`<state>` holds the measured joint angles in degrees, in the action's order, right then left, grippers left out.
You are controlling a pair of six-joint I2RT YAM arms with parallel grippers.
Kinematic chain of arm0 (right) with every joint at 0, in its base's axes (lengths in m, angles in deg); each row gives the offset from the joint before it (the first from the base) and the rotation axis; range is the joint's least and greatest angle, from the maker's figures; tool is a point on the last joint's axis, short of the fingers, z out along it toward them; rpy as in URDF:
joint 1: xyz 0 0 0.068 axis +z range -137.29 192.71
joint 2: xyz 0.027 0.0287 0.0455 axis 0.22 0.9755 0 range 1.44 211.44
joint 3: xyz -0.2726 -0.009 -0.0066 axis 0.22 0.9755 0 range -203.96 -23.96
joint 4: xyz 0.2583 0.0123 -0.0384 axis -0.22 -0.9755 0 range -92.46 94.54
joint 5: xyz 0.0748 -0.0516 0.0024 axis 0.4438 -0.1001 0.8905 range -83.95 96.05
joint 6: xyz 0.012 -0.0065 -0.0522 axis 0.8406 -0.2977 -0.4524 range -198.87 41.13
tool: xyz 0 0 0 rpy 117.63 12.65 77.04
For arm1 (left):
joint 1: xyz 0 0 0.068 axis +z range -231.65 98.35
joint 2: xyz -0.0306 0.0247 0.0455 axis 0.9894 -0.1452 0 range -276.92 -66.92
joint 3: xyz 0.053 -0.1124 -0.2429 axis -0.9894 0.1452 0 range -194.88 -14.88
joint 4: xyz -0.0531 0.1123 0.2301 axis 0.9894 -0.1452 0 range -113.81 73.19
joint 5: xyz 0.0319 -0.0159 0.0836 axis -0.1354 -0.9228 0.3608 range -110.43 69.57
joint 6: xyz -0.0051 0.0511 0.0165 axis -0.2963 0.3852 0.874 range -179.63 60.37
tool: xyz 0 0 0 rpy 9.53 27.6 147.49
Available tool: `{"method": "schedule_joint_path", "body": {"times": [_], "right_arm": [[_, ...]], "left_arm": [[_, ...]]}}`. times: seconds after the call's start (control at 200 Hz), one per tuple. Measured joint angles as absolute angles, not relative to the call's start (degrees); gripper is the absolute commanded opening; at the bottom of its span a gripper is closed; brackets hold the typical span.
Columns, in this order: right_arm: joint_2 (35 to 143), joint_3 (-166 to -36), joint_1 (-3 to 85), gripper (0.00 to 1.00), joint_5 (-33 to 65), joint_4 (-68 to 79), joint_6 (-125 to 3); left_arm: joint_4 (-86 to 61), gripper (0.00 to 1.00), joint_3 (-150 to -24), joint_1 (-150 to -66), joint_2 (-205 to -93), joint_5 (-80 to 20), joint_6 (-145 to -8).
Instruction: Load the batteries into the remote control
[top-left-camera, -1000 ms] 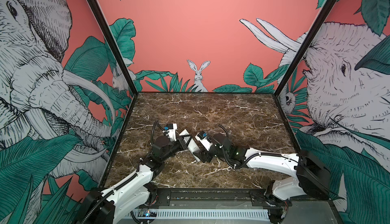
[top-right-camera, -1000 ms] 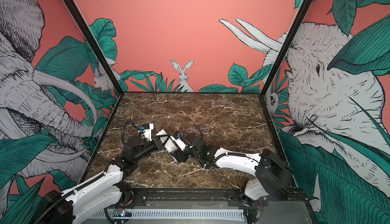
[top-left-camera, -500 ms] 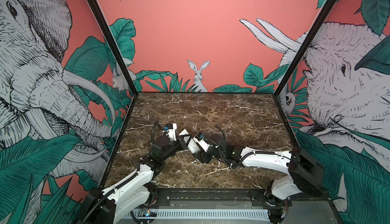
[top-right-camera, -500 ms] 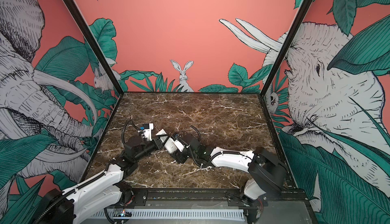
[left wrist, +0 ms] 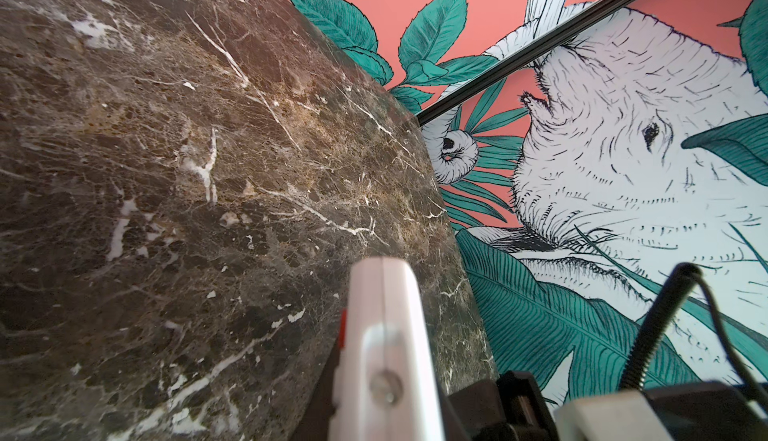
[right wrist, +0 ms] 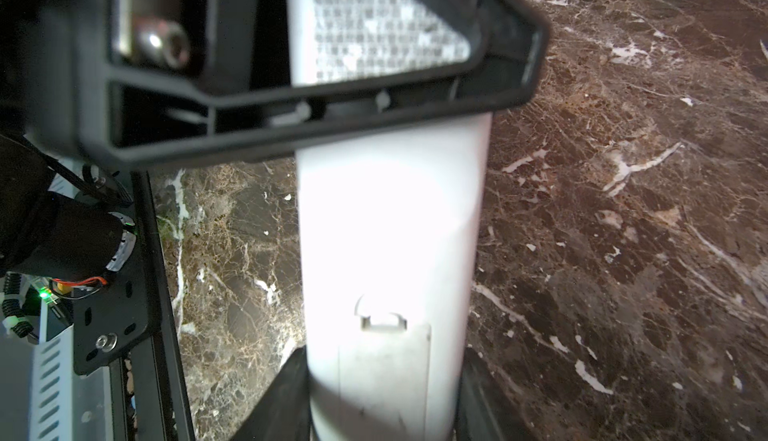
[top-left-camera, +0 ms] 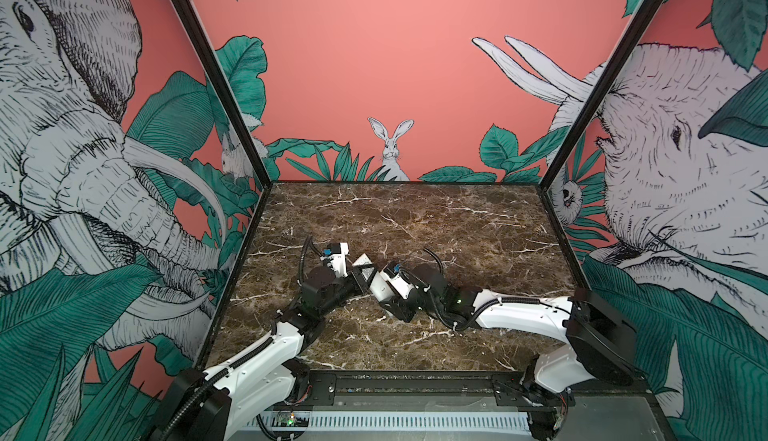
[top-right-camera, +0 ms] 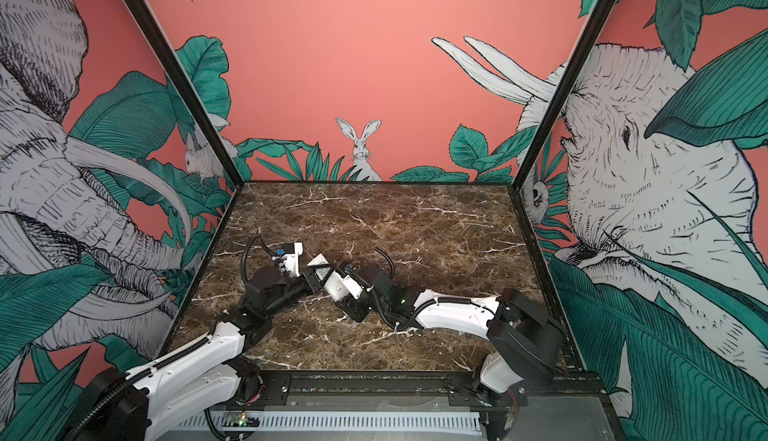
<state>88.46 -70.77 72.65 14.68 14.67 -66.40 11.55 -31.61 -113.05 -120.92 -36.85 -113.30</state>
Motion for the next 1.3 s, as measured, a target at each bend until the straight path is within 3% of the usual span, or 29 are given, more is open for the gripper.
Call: {"method": "schedule_joint_path", "body": {"times": [0.23,0.33,0.59,0.805,1.11,1.3], "right_arm": [[85.2,-68.5,72.0,0.27,15.5,15.4,-67.3],[83.7,-67.7,70.4,0.25,16.4,15.4,-67.6],[79.7,-65.5,65.6,0.24,21.0,15.7,-67.5],[76.1,-65.3,63.6,0.25,29.0,17.1,-67.6],[73.9,-63.4,63.5,0.26,41.5,26.5,-64.2],[74.0,-62.5,63.5,0.27,46.5,31.7,-61.2]], "left_arm": [[10.1,0.42,-32.8,-113.1,-120.3,-38.2,-112.0],[8.4,0.66,-33.4,-113.1,-119.1,-38.5,-111.0],[0.8,0.88,-37.1,-113.1,-113.3,-41.3,-105.4],[-2.2,0.96,-38.5,-113.1,-109.1,-46.5,-99.4],[-4.8,0.95,-41.4,-113.1,-106.5,-54.2,-94.4],[-3.0,0.9,-41.8,-113.1,-104.2,-58.2,-94.3]]}}
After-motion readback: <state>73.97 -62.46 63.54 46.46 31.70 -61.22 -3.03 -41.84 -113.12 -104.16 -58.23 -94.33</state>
